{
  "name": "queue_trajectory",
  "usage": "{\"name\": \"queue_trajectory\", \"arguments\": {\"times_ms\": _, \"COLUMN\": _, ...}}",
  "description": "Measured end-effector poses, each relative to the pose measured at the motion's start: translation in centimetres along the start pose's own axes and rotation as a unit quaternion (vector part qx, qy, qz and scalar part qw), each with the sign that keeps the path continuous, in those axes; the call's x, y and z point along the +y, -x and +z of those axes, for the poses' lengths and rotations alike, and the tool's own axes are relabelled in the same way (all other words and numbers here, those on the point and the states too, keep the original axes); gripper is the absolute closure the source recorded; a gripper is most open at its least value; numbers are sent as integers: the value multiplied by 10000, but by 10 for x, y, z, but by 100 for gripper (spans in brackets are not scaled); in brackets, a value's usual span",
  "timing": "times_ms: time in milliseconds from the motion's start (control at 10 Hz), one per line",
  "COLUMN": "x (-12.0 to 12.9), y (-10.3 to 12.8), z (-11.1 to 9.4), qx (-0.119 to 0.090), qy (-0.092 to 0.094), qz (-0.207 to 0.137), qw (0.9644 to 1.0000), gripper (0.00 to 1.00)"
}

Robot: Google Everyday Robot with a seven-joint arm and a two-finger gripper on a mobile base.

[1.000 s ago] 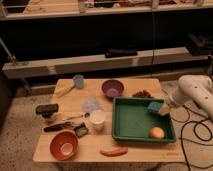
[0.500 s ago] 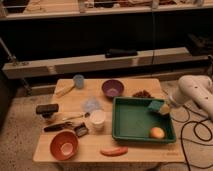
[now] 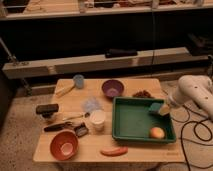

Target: Place sponge in tray

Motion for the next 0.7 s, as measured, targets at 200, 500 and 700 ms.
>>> {"name": "queue_trajectory", "arguments": {"times_ms": 200, "x": 0, "y": 0, "z": 0, "qx": 0, "qy": -1, "qz": 2, "qw": 10000, "gripper": 49}}
{"name": "queue_trajectory", "arguments": {"times_ms": 500, "x": 0, "y": -1, "z": 0, "qx": 0, "qy": -1, "qz": 5, "qw": 10000, "gripper": 72}}
{"name": "queue_trajectory", "arguments": {"times_ms": 700, "x": 0, "y": -1, "z": 0, "qx": 0, "qy": -2, "qz": 6, "qw": 10000, "gripper": 82}}
